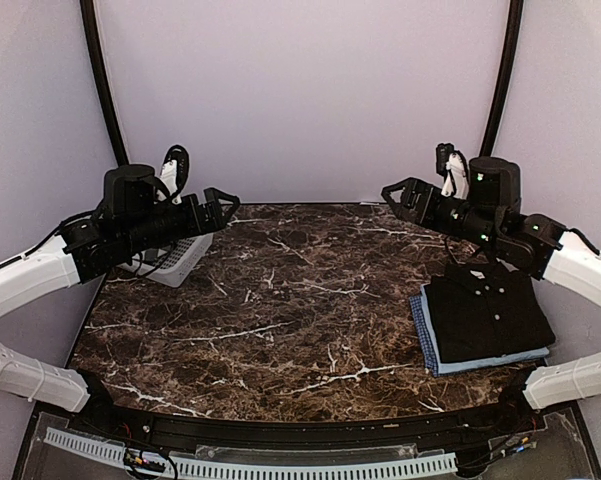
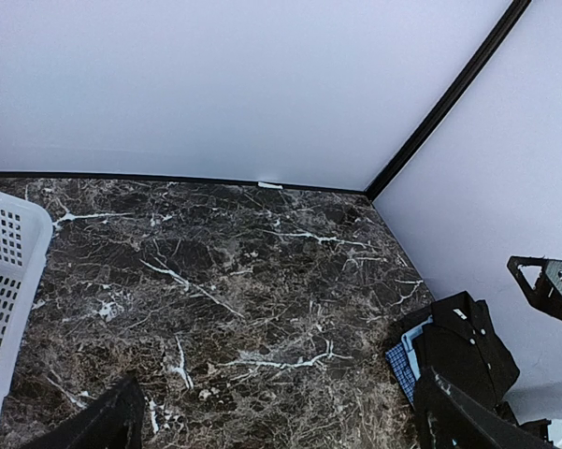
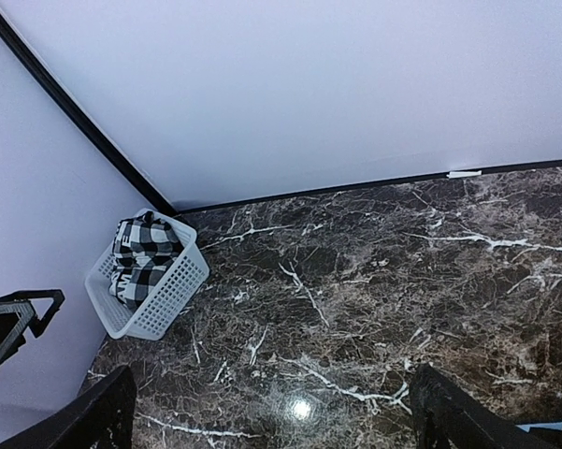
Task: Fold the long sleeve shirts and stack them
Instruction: Reset both arms
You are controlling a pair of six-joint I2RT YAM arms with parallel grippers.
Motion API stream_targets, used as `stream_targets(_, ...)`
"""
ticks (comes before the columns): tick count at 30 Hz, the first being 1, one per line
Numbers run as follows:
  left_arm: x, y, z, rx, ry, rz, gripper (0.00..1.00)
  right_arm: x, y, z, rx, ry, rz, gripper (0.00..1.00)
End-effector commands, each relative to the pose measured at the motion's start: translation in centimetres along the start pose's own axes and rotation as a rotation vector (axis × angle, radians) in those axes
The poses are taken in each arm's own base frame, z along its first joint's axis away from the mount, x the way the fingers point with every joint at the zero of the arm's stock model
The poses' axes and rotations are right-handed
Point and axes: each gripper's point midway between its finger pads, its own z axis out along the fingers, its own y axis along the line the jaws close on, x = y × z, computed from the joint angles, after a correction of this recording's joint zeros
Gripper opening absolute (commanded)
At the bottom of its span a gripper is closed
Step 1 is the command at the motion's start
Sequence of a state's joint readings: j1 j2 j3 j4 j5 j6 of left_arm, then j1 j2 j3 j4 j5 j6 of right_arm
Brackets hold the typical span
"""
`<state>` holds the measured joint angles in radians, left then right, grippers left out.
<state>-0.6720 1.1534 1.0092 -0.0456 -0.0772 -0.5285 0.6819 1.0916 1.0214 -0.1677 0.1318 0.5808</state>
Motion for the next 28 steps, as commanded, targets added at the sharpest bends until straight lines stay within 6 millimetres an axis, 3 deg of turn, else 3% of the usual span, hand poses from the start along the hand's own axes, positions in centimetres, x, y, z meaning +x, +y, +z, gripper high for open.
stream_targets(1, -1.2, -0.74, -0.76, 0.025, -0.044, 0.009, 0.99, -1.42, 0.82, -0.98, -0.021, -0.047, 0.005, 0.99)
stream_targets(28, -0.69, -0.31, -1.05, 0.013, -0.035, 0.005, 0.99, -0.98, 0.33, -1.32, -0.01, -0.044, 0.014, 0.98)
